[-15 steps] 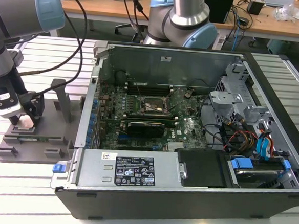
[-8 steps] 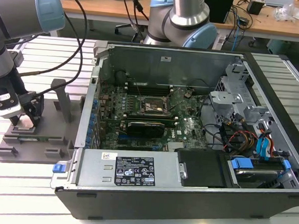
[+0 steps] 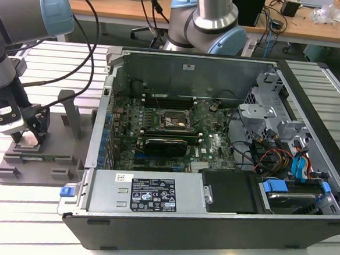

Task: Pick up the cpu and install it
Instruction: 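Pick up the cpu and move it towards the insertion slot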

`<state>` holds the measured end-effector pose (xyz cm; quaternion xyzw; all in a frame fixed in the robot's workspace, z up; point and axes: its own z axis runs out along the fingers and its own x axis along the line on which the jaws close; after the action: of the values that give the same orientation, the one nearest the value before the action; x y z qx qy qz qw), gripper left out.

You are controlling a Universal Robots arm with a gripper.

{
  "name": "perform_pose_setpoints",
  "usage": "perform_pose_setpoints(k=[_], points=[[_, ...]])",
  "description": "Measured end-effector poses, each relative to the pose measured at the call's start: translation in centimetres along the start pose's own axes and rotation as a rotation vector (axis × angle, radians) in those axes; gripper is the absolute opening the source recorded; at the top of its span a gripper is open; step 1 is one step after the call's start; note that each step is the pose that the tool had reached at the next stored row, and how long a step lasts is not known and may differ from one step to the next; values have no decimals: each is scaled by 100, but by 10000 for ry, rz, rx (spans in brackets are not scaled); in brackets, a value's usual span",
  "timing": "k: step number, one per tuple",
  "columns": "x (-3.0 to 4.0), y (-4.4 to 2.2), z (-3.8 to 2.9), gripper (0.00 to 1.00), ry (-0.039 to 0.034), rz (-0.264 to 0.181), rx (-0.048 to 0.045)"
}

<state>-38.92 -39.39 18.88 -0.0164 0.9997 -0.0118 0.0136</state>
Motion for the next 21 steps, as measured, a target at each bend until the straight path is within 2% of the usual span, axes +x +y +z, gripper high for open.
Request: perform_pose_setpoints(k=[7,11,13,21], points=[[-1,0,-17,55,-2,0,-3],[-3,-3,-86,55,-2,-3,-2],[-4,-4,-153,55,0,0,-1],[-6,-6,-236,55,0,0,-2]])
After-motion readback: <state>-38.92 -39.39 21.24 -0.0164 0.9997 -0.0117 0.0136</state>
